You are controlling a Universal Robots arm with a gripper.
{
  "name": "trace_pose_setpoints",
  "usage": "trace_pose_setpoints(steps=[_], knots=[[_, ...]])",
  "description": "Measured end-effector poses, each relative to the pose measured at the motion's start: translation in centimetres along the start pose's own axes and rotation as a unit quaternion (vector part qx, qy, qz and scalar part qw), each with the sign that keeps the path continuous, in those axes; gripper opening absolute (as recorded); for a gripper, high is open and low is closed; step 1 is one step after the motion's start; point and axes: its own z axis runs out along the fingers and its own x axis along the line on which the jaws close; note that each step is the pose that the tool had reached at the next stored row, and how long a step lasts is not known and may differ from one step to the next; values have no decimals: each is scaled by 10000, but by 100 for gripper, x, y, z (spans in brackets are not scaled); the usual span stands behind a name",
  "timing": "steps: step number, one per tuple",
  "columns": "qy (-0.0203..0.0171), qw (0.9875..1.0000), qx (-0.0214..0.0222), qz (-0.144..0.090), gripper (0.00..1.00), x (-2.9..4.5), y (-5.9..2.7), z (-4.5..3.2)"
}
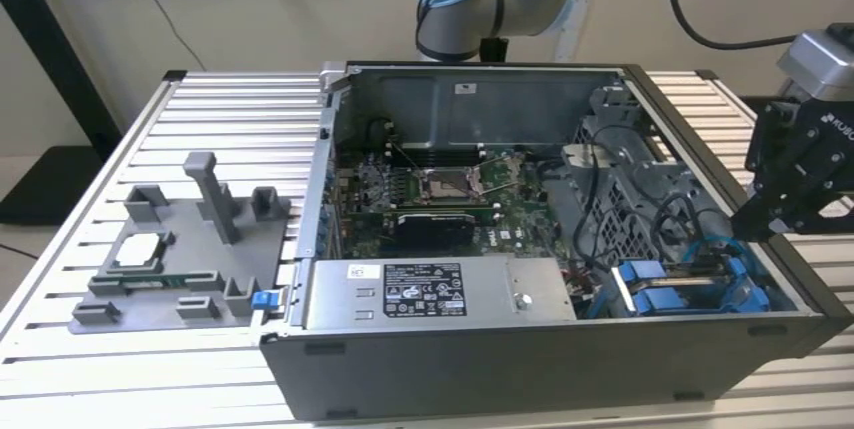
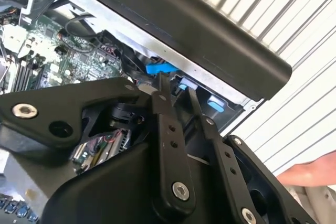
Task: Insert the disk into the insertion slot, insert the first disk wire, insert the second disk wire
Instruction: 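Insert the second disk wire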
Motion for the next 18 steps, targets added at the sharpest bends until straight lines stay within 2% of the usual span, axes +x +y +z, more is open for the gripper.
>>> trace_pose_setpoints(steps=[2,4,18], knots=[[0,10000,-51,2,0,1,-5,9],[2,10000,-79,5,0,1,-5,13],[0,10000,-84,5,0,12,3,13]])
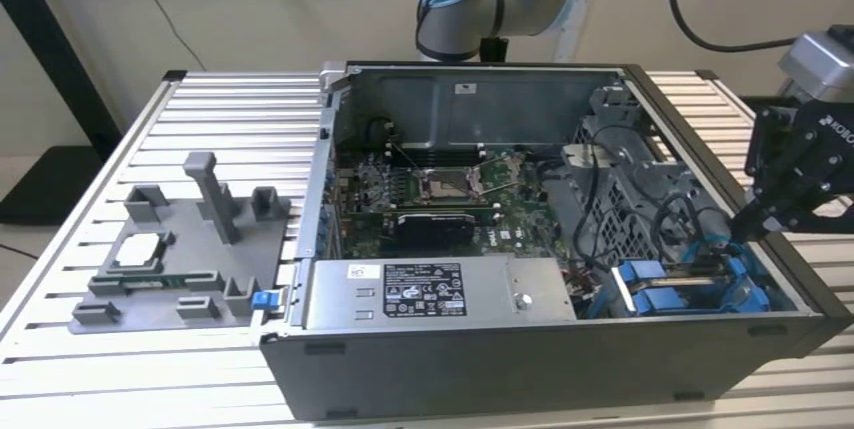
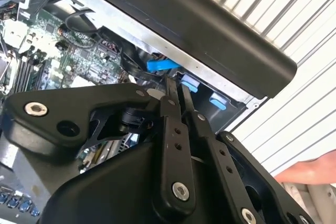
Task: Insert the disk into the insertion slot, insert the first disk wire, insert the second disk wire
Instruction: 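Insert the second disk wire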
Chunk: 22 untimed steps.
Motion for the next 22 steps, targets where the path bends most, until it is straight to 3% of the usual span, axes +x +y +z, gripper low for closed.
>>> trace_pose_setpoints(steps=[3,6,15,22], knots=[[-3,10000,-1,4,0,0,33,-19],[-30,10000,-4,7,0,-2,76,-50],[-207,9998,-27,-5,0,-6,187,-144],[-217,9998,-37,-5,0,-5,312,-172]])
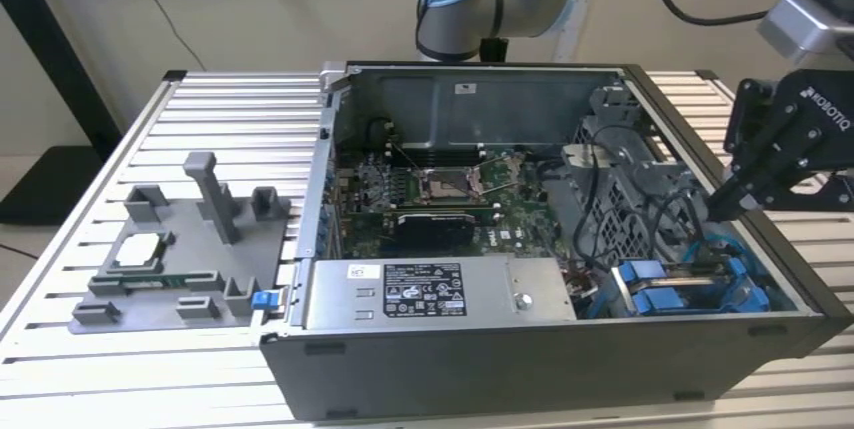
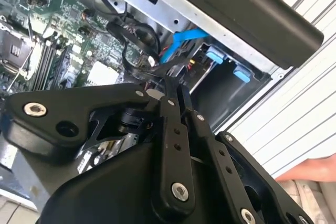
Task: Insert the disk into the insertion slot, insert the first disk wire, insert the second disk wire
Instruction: 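Insert the second disk wire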
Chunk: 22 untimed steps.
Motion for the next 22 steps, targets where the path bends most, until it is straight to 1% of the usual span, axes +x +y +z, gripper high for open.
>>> trace_pose_setpoints(steps=[6,9,12,16,17,19,20,22], knots=[[-1,10000,0,0,0,8,175,21],[0,10000,0,0,0,26,224,25],[0,10000,0,0,0,66,250,28],[0,10000,6,-1,0,144,327,43],[-1,10000,16,-2,0,155,357,56],[0,10000,53,-6,0,169,395,77],[0,10000,78,-9,0,174,406,86],[0,9999,142,-16,0,182,422,102]])
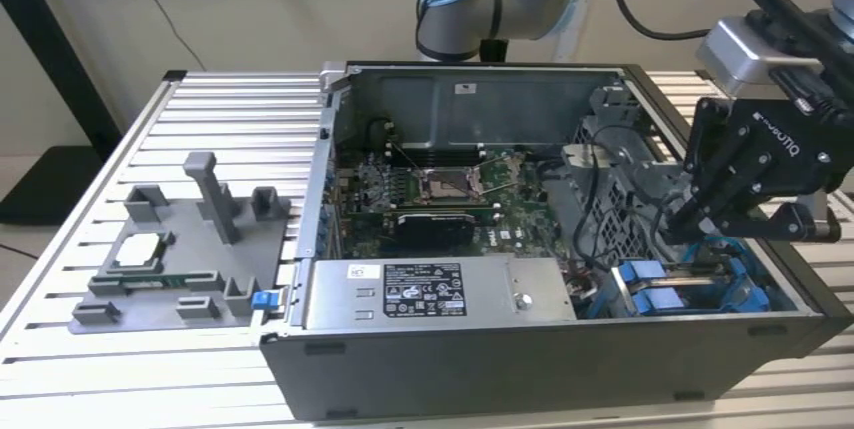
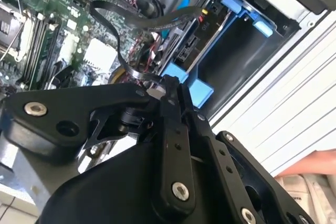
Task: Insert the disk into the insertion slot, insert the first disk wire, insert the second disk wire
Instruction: 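Insert the second disk wire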
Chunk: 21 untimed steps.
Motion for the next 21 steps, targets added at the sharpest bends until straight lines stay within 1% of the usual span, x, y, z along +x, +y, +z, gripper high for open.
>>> trace_pose_setpoints(steps=[1,3,7,8,10,11,12,13,14,15,16,21], knots=[[0,10000,40,-4,0,3,6,7],[2,9999,135,-15,0,6,17,21],[15,9993,372,-40,0,9,43,42],[30,9991,421,-45,0,10,48,47],[109,9988,478,-47,0,10,54,52],[142,9985,519,-49,0,11,56,56],[165,9983,563,-52,0,11,58,60],[178,9980,604,-55,0,12,64,67],[180,9978,636,-54,0,14,72,81],[181,9977,651,-49,0,15,74,92],[181,9977,655,-48,0,15,74,95],[179,9977,657,-33,0,15,75,96]])
